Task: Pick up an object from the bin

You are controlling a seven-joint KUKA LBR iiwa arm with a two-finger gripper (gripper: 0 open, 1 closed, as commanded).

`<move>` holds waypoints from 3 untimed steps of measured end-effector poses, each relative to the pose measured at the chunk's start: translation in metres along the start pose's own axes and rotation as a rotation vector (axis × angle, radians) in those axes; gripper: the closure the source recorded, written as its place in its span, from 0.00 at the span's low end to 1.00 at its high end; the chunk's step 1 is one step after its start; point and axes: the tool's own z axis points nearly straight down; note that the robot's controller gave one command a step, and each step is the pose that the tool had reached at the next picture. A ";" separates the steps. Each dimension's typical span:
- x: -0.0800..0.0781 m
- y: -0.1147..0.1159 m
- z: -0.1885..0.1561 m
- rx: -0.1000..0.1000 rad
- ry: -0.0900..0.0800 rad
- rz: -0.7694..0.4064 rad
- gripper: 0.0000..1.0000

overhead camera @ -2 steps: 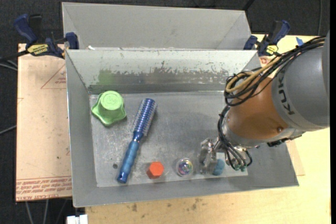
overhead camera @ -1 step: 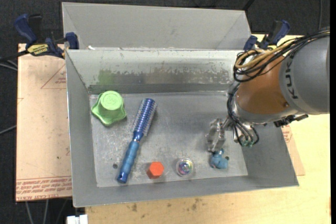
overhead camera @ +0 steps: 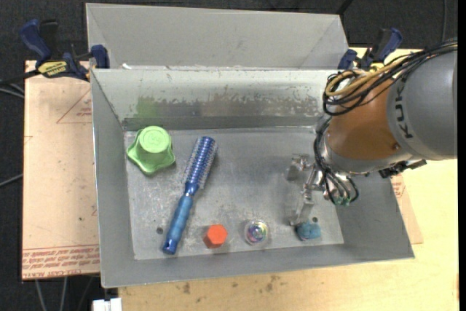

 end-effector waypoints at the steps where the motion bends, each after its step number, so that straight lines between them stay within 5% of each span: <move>1: 0.026 0.017 -0.053 -0.001 -0.001 0.255 0.00; 2: 0.052 -0.029 0.000 0.000 -0.003 0.092 0.00; 3: 0.053 -0.028 0.000 0.000 0.001 0.087 1.00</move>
Offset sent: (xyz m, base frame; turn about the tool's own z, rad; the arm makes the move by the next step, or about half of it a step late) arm -0.0245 0.0197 0.0523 0.2564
